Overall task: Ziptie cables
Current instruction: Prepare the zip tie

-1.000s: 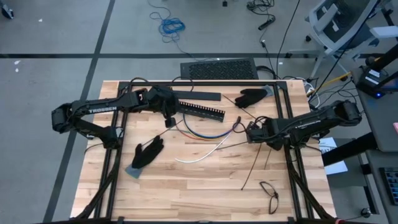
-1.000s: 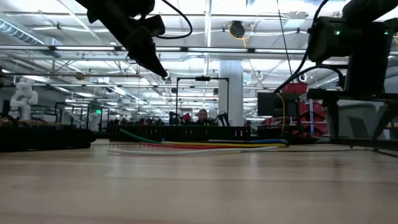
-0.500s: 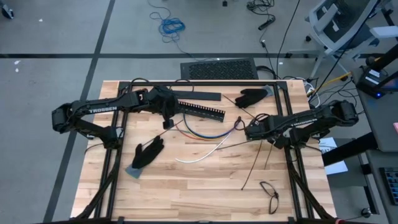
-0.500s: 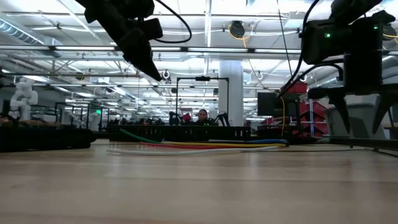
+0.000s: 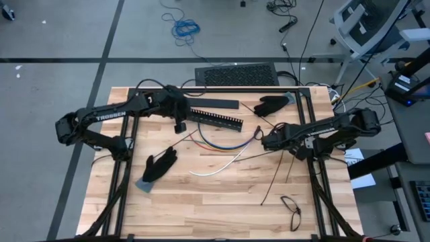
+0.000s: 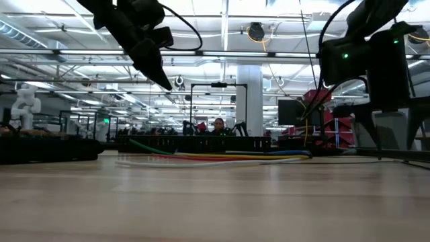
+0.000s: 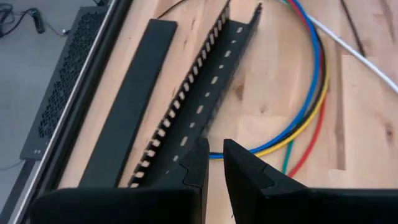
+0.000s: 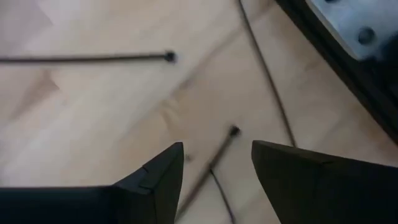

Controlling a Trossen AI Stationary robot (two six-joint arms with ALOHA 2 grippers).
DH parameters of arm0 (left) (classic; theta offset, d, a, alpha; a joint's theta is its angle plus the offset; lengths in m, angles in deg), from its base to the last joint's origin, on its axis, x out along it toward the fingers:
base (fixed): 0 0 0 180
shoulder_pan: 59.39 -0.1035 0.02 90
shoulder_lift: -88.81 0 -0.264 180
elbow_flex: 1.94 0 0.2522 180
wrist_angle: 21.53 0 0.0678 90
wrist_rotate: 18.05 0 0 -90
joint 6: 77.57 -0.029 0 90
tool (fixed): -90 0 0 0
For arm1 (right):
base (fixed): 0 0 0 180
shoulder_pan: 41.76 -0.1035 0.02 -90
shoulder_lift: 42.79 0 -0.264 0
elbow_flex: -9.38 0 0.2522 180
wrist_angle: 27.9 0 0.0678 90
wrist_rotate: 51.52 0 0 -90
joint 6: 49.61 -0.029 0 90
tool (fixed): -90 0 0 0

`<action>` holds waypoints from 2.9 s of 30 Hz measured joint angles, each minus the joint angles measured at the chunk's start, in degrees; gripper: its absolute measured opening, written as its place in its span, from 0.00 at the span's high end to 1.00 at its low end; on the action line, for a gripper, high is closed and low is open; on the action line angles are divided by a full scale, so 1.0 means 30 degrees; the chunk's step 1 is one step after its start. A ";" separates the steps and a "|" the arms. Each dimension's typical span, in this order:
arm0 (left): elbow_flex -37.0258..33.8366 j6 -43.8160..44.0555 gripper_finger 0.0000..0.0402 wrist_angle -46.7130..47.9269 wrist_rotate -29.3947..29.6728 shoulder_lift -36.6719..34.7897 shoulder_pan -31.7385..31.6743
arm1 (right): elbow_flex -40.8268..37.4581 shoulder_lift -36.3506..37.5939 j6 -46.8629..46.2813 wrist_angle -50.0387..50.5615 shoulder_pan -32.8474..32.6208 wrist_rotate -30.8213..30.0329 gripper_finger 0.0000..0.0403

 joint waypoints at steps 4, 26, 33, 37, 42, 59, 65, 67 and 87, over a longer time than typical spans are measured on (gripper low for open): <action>0.0000 0.0015 0.88 0.0072 0.0000 0.0000 -0.0372 | -0.0003 -0.0169 -0.0007 -0.0367 -0.0529 0.0027 0.54; 0.0000 -0.0986 0.88 0.0099 -0.2487 0.0000 -0.1937 | -0.1519 -0.0216 -0.0202 -0.3067 -0.0294 0.0579 0.60; 0.0000 -0.0995 0.88 0.0088 -0.2484 0.0000 -0.2205 | -0.1128 -0.0211 -0.0162 -0.2591 -0.1215 0.1341 0.60; 0.0000 -0.1091 0.88 0.0076 -0.2470 0.0000 -0.2261 | -0.0622 -0.0118 -0.0067 -0.1363 -0.1246 0.1364 0.60; 0.0000 -0.1173 0.88 0.0071 -0.2470 0.0000 -0.2261 | -0.0600 0.0402 0.0093 -0.1390 -0.1255 0.0780 0.60; 0.0007 -0.1668 0.88 0.0026 -0.2410 0.0000 -0.2261 | -0.0790 0.0359 -0.0219 -0.0443 -0.1893 0.1760 0.60; 0.0007 -0.1668 0.88 0.0026 -0.2404 0.0000 -0.2261 | -0.1246 0.0351 -0.0170 -0.0660 -0.1668 0.1625 0.60; 0.0007 -0.1668 0.88 0.0026 -0.2404 0.0000 -0.2261 | -0.1572 0.0348 -0.0168 -0.1440 -0.1685 0.1732 0.60; 0.0015 -0.2154 0.88 -0.0083 -0.2298 0.0000 -0.2339 | -0.1547 -0.0064 -0.0017 -0.2856 -0.1698 0.1540 0.61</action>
